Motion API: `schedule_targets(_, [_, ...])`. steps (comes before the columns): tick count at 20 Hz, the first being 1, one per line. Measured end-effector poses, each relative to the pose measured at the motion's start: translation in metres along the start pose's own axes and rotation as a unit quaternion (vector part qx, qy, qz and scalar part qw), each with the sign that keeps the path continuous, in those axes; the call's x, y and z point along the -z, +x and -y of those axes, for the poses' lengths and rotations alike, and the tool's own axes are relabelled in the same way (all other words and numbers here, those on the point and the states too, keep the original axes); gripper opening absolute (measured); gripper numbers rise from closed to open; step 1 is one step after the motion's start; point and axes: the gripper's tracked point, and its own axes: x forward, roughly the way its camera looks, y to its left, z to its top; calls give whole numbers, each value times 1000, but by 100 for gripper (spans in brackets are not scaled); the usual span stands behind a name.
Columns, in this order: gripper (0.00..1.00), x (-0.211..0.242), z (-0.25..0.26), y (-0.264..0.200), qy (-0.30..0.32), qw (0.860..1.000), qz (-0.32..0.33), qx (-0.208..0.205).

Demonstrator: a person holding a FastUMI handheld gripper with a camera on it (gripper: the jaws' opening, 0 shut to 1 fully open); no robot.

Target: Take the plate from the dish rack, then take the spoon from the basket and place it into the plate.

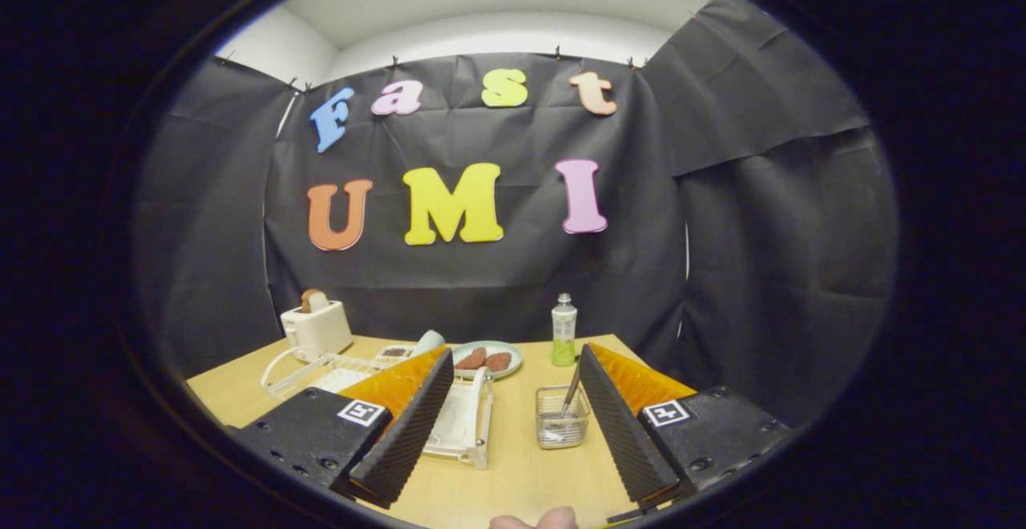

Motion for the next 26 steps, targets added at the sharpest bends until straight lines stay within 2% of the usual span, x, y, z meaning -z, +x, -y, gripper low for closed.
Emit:
schedule_targets(7, [100,-16,-57,66,-20,995,-86,-45])
schedule_targets(10, [100,-15,-72,99,-19,989,-136,-50])
schedule_targets(13, [100,-7,-90,130,-2,978,-200,-57])
schedule_targets(18, [100,11,-110,164,27,952,-298,-64])
schedule_targets(21, [100,23,-110,181,17,943,-329,-48])
schedule_targets(24, [99,37,-118,191,28,928,-369,-43])
schedule_targets(26, [96,47,-116,197,27,919,-392,-22])
